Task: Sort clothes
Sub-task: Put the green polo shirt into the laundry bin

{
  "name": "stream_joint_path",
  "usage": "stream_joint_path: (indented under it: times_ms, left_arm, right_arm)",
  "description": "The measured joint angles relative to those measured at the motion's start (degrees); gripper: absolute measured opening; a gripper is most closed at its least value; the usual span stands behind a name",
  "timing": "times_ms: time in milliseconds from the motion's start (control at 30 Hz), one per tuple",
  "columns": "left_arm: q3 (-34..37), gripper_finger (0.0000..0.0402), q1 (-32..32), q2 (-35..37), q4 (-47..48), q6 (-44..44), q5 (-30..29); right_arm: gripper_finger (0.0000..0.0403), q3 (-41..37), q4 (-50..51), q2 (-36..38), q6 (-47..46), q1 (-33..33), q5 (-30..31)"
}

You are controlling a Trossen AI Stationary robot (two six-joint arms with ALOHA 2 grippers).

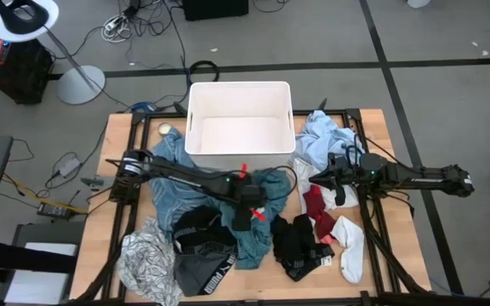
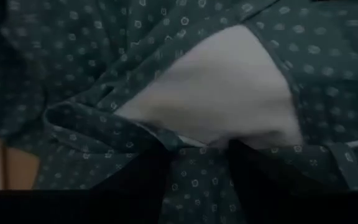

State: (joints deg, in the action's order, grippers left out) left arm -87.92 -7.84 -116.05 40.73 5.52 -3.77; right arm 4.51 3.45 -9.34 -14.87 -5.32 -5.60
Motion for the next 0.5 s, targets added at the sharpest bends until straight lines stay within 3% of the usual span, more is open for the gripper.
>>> stream_joint_path:
  times_ms: [300, 400, 500]
  left_arm:
    - [-0.23, 0.0159, 0.07, -5.82, -4.18, 2.41, -0.85]
    - [-0.35, 0.0118, 0.01, -6.58, -4.38, 3.92, -0.74]
    - [-0.31, 0.0044, -0.15, -6.61, -5.02, 3.92, -0.48]
  right_arm:
    - [0.002, 0.0, 0.0, -0.02, 0.0, 0.01, 0.02]
    - [0.002, 0.0, -0.17, -0.01, 0.0, 0.01, 0.02]
    - [0.002, 0.0, -0.38, -0.02, 0.0, 0.02, 0.04]
